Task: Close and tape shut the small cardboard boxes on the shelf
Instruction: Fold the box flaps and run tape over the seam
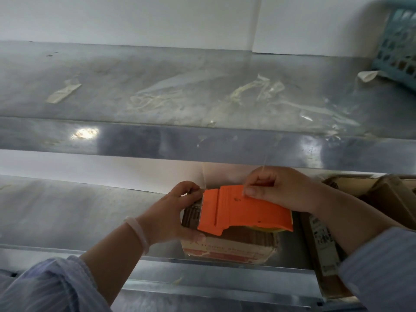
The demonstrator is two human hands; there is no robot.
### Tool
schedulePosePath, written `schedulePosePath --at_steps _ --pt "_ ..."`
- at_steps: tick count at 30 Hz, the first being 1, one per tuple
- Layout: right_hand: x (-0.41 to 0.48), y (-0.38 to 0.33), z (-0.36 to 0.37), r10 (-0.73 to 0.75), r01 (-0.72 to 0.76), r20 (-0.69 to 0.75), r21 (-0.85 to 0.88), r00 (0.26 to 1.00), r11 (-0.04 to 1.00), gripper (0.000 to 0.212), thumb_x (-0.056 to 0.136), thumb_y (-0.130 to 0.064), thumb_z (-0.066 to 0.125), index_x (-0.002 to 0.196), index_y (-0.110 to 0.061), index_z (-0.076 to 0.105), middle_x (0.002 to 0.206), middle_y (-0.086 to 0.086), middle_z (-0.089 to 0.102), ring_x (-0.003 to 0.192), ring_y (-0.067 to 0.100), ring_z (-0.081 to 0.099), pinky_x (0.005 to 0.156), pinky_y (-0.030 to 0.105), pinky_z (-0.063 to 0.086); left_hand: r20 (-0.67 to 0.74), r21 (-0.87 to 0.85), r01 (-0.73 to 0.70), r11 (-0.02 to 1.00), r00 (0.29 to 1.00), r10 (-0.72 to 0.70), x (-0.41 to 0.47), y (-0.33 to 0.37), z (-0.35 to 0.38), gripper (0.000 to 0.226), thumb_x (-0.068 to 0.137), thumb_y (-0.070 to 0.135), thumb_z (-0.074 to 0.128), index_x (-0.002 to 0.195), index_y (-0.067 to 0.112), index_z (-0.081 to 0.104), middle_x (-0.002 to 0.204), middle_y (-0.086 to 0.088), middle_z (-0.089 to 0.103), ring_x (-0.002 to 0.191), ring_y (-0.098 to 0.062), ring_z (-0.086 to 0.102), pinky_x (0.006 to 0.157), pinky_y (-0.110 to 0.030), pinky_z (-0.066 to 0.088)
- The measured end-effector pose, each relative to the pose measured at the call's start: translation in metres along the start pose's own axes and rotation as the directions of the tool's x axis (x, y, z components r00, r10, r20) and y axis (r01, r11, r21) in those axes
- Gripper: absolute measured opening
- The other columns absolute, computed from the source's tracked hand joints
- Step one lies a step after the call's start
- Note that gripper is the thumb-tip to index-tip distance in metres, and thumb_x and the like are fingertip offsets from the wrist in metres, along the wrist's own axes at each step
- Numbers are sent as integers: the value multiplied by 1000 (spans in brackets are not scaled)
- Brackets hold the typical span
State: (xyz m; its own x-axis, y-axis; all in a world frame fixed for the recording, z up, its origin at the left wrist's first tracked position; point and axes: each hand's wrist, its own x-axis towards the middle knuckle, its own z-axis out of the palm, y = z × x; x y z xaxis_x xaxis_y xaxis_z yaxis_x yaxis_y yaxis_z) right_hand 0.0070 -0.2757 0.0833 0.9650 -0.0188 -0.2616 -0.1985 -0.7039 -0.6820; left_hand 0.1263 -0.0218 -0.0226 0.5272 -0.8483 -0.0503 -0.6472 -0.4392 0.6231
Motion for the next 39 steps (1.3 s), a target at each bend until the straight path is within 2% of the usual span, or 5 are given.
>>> schedulePosePath --at_steps 13,19,29,32,39 --pt "2 6 -16 -57 45 223 58 973 997 42 64 -56 82 102 -54 66 115 -23 60 103 5 63 90 33 56 34 44 0 999 999 -2 -1 3 -1 94 68 51 81 148 42 33 139 25 20 124 -5 41 106 -20 41" --pt "2 5 -16 -48 47 240 12 970 999 44 66 -65 73 108 -60 60 123 -21 56 107 8 61 90 36 56 78 142 -21 990 997 10 -7 6 3 92 76 65 64 145 56 4 150 22 7 134 -15 37 110 -34 40" --pt "6 1 -12 -91 63 305 99 948 993 57 52 -68 71 107 -55 64 115 -20 60 104 10 63 88 36 57 14 431 51 901 998 -64 4 21 9 133 47 96 39 154 32 -7 150 5 18 138 -19 29 118 -35 24" --pt "7 1 -13 -90 58 317 108 944 992 54 51 -66 73 104 -55 65 113 -19 62 103 11 64 87 36 57 61 462 34 886 996 -70 3 21 8 138 54 90 55 154 26 -14 160 4 6 148 -19 11 122 -37 17" --pt "6 1 -18 -83 41 387 117 918 992 54 51 -62 77 103 -52 66 106 -28 63 99 8 66 80 32 58 124 507 -35 861 992 -33 5 21 4 125 68 80 60 155 20 -7 154 -1 15 141 -22 21 119 -38 25"
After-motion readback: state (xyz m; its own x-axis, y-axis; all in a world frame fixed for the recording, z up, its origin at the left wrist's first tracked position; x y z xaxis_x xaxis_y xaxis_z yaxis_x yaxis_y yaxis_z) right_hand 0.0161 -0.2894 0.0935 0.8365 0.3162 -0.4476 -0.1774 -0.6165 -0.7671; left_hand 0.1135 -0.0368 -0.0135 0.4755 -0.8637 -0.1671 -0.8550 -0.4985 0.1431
